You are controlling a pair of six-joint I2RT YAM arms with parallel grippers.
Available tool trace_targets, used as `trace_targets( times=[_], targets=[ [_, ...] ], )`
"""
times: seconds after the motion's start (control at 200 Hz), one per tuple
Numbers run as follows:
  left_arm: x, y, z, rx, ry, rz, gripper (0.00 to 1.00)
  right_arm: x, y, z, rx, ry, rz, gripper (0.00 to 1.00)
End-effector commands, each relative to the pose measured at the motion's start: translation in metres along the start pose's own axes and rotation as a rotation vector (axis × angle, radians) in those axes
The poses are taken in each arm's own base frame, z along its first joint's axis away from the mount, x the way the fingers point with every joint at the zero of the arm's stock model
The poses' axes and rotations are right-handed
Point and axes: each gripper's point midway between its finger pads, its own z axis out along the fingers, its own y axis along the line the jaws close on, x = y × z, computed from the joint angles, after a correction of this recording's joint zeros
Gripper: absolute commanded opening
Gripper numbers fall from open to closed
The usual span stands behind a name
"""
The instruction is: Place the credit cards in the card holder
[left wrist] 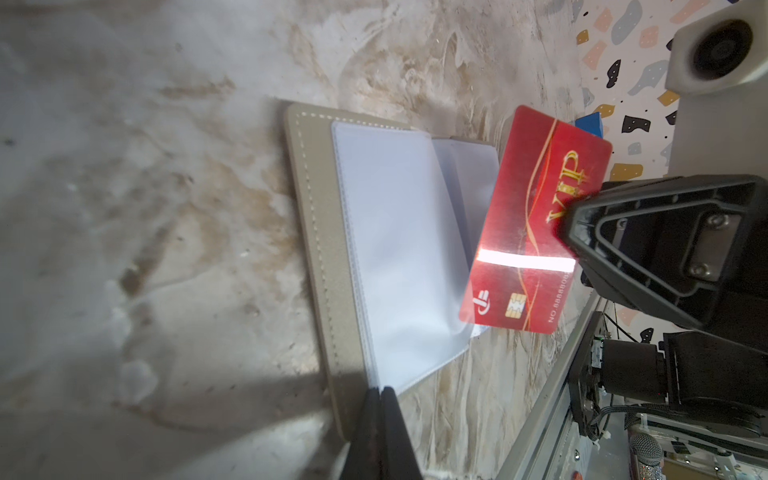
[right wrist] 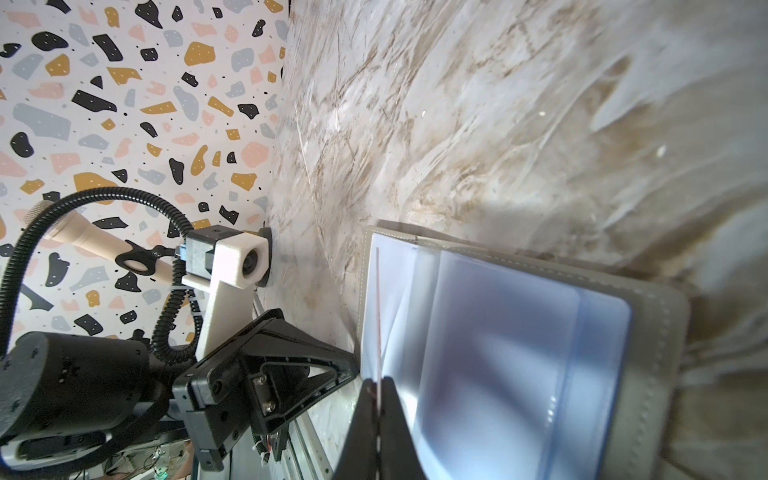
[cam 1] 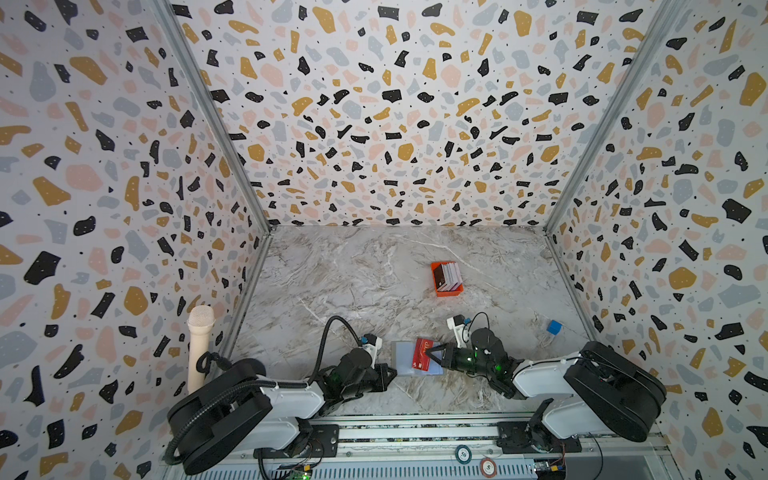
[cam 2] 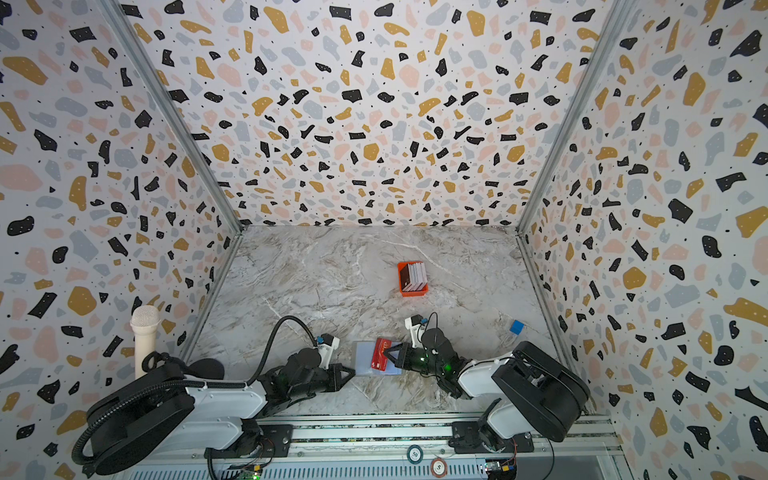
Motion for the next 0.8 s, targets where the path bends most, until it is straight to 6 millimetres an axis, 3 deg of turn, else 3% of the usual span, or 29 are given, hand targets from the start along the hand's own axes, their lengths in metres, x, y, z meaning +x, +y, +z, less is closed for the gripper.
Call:
trace_targets(
  times=[0.0, 0.796],
  targets=[
    [0.005, 0.004, -0.002, -0.009, 0.007, -0.001, 0.0, 0.0, 0.009, 0.005, -0.036, 0.007, 0.003, 0.0],
    [0.003, 0.0, -0.003, -0.001, 0.004, 0.008, 0.0, 0.013, -0.008, 0.016, 0.02, 0.121, 0.055, 0.0]
  ],
)
